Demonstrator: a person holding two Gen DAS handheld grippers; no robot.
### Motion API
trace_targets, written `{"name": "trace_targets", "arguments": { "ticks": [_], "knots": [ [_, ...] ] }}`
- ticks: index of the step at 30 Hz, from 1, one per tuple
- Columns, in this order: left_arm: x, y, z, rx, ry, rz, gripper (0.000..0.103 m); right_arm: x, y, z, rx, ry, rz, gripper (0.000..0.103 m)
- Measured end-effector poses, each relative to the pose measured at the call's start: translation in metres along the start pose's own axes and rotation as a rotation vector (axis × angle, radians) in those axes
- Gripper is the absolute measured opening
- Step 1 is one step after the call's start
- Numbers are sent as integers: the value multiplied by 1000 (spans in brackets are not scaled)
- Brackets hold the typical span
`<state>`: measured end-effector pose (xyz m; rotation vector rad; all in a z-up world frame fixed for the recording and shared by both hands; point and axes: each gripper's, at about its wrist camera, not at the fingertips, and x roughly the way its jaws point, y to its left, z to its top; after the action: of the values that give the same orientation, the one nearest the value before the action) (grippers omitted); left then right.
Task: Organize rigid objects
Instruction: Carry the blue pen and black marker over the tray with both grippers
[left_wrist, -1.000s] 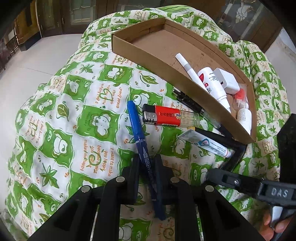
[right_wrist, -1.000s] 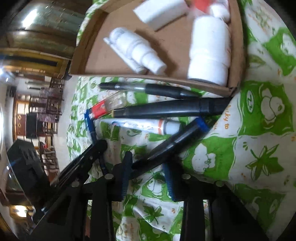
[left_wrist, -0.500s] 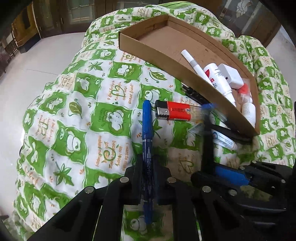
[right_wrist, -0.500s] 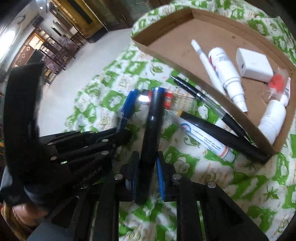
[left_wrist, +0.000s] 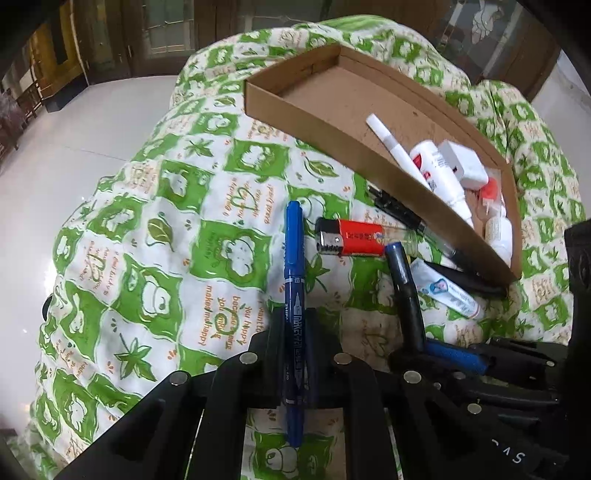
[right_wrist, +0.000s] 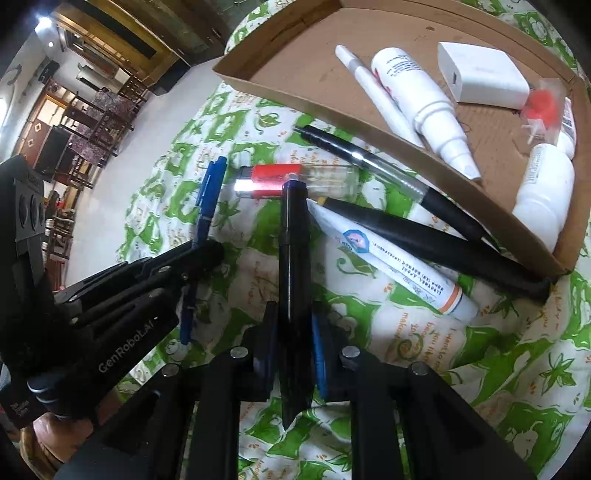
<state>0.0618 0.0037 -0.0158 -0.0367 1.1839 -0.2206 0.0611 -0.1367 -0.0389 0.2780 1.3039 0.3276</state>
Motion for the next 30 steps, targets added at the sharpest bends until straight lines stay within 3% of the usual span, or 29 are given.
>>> {"name": "trace_targets", "arguments": {
  "ticks": [4,9,14,30],
  "knots": [
    [5,1,1,0,14,4,9,9,3,1,-17,19,-22,15],
    [9,4,1,-18,21,-8,9,6,-5,1,43,10,39,14],
    [9,7,-2,-26,21,-13,9,0,-5,2,41,-9,44,14],
    [-13,-5,-9,19,-58,22,9,-32,-11,8,28,-114,33,14]
  ]
}}
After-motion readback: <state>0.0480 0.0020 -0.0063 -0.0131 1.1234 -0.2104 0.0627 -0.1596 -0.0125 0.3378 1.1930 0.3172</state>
